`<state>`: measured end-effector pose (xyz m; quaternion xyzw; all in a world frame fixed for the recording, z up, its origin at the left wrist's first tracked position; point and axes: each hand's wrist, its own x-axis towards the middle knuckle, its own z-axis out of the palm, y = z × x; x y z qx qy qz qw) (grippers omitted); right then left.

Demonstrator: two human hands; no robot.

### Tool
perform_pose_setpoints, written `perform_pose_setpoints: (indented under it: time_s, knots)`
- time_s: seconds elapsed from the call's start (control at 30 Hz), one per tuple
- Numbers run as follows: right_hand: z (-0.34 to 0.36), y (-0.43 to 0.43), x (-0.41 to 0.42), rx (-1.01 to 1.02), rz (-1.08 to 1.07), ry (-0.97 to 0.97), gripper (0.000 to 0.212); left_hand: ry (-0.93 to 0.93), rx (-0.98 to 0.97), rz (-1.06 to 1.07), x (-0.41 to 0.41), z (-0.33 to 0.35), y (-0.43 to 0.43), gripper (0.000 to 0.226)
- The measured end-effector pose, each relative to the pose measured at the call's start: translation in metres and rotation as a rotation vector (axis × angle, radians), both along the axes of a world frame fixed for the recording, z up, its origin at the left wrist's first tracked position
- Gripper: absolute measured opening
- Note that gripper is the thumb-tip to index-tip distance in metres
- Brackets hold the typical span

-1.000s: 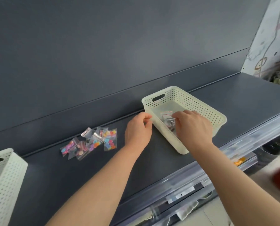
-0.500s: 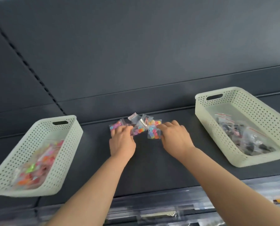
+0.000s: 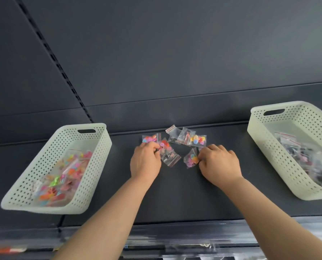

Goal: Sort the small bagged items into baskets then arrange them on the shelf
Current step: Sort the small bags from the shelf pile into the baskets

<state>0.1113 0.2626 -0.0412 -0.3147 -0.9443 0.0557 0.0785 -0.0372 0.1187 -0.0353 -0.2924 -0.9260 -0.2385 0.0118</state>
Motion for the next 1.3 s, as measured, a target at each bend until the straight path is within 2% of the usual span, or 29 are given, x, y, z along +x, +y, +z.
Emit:
perform_pose_setpoints:
  time_s: [0.1, 0.2, 0.3, 0.4, 0.53, 0.63, 0.73, 0.8, 0.9, 0.97, 1.07, 1.17, 1.3]
  knots:
    - [0.008, -0.002, -0.009, 0.009, -0.054, 0.072, 0.027, 0.000, -0.067, -0.034, -0.010, -0.002, -0.001, 0.021]
    - [0.011, -0.003, -0.030, -0.011, -0.011, 0.173, 0.028, 0.019, -0.083, -0.070, -0.016, -0.003, 0.000, 0.024]
    - [0.010, -0.004, -0.053, -0.015, 0.077, 0.123, 0.032, 0.011, -0.122, -0.136, -0.023, 0.000, 0.009, 0.033]
    - [0.004, -0.001, -0.062, -0.065, 0.056, 0.024, 0.032, 0.025, -0.182, -0.248, -0.025, 0.005, 0.023, 0.039]
    - [-0.006, 0.001, -0.041, -0.074, 0.012, 0.011, 0.029, -0.034, -0.106, -0.246, -0.026, 0.004, 0.040, 0.034]
    - [-0.012, 0.003, -0.021, -0.064, -0.004, 0.088, 0.026, -0.137, 0.012, -0.165, -0.026, -0.001, 0.038, 0.029]
    - [-0.014, 0.007, -0.013, -0.139, -0.034, 0.279, 0.024, -0.091, 0.032, -0.163, -0.021, -0.004, 0.030, 0.024]
    - [-0.012, 0.010, -0.007, -0.141, -0.100, 0.340, 0.029, -0.084, 0.044, -0.201, -0.016, -0.003, 0.027, 0.018]
    - [-0.011, 0.018, 0.004, -0.089, -0.170, 0.270, 0.037, -0.046, 0.013, -0.300, -0.002, 0.005, 0.032, 0.012]
    - [-0.013, 0.024, 0.011, -0.075, -0.200, 0.247, 0.033, 0.025, 0.008, -0.372, 0.010, 0.010, 0.039, 0.011]
    - [-0.012, 0.031, 0.019, -0.070, -0.231, 0.266, 0.020, -0.076, 0.005, -0.485, 0.029, 0.015, 0.049, 0.016]
    - [-0.011, 0.030, 0.030, -0.153, -0.208, 0.290, 0.015, -0.119, -0.172, -0.607, 0.044, 0.012, 0.056, 0.026]
    - [-0.008, 0.031, 0.040, -0.276, -0.118, 0.218, 0.010, -0.146, -0.181, -0.567, 0.047, 0.008, 0.061, 0.007]
